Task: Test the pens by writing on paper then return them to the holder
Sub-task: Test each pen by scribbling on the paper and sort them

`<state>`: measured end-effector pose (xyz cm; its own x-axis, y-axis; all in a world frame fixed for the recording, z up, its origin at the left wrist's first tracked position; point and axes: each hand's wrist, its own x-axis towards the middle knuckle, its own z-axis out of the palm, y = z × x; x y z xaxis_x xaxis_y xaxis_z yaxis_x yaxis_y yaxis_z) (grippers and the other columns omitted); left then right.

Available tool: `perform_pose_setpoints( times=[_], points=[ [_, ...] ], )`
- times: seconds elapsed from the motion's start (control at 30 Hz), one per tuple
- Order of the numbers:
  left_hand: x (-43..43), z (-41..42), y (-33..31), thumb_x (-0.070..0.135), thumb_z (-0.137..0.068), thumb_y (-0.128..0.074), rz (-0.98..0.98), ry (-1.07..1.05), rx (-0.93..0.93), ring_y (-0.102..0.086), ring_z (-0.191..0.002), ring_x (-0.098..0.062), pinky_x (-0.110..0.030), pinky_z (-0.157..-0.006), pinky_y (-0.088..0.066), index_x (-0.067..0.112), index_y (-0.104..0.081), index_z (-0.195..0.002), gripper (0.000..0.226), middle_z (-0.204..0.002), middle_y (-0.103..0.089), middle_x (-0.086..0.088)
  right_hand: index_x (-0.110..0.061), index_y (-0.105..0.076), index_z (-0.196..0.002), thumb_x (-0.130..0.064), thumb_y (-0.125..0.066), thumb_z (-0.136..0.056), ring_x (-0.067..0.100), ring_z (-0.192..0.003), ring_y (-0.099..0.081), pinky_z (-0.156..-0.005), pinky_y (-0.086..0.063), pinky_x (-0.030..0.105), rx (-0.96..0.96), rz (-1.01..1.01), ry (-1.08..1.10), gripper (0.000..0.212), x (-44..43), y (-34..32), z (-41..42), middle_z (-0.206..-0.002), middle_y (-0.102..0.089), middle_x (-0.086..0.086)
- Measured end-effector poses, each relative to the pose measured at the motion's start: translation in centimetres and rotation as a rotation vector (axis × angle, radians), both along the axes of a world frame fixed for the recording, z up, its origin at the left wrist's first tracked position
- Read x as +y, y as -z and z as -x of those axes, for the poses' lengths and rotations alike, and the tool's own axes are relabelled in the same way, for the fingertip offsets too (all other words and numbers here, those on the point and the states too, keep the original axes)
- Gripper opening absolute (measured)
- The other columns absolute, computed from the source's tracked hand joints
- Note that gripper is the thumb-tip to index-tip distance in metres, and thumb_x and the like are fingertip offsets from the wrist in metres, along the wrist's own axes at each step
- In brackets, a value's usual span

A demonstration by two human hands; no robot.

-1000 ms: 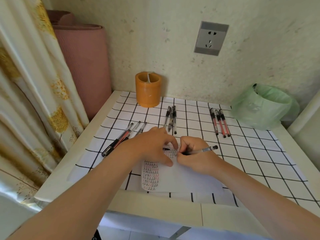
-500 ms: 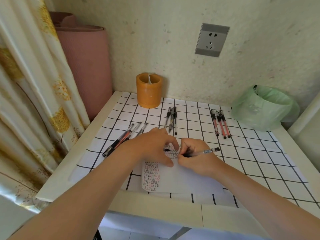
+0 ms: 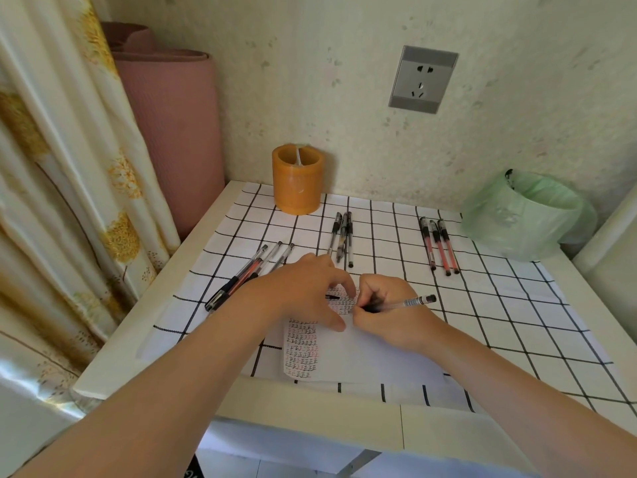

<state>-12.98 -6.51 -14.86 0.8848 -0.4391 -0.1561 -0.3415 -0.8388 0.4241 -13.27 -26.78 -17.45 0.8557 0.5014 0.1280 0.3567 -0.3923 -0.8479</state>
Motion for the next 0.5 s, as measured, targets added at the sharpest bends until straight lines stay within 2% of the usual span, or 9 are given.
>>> perform_pose_setpoints(
  times=[0.1, 0.33, 0.5],
  points=[
    [0.01, 0.01, -0.04, 0.057, -0.066, -0.08, -0.001, 0.002, -0.001, -0.037, -0.103, -0.008, -0.032, -0.079, -0.041, 0.053, -0.054, -0.114, 0.054, -0.1, -0.04, 0.022, -0.03, -0.057, -0.063, -0.007, -0.067, -0.072, 0.006, -0.058, -0.05, -0.052, -0.041, 0.026, 0.032, 0.008, -0.002, 0.027, -0.01, -0.09, -0.06, -0.064, -0.057, -0.01],
    [-0.02, 0.12, -0.24, 0.056, -0.067, -0.08, 0.004, 0.0, 0.012, -0.038, -0.106, -0.008, -0.034, -0.084, -0.043, 0.051, -0.055, -0.116, 0.055, -0.104, -0.043, 0.019, -0.03, -0.057, -0.064, -0.006, -0.068, -0.075, 0.009, -0.059, -0.051, -0.052, -0.041, 0.028, 0.055, 0.001, -0.011, 0.029, 0.05, -0.31, 0.03, -0.066, -0.058, -0.004],
    [-0.1, 0.2, -0.31, 0.054, -0.068, -0.081, 0.013, 0.0, 0.013, -0.037, -0.106, -0.009, -0.031, -0.079, -0.04, 0.05, -0.056, -0.115, 0.054, -0.104, -0.043, 0.017, -0.025, -0.053, -0.063, -0.01, -0.065, -0.071, 0.009, -0.052, -0.041, -0.046, -0.033, 0.024, 0.099, 0.013, -0.014, 0.02, 0.0, -0.33, 0.01, -0.057, -0.049, -0.014]
  ],
)
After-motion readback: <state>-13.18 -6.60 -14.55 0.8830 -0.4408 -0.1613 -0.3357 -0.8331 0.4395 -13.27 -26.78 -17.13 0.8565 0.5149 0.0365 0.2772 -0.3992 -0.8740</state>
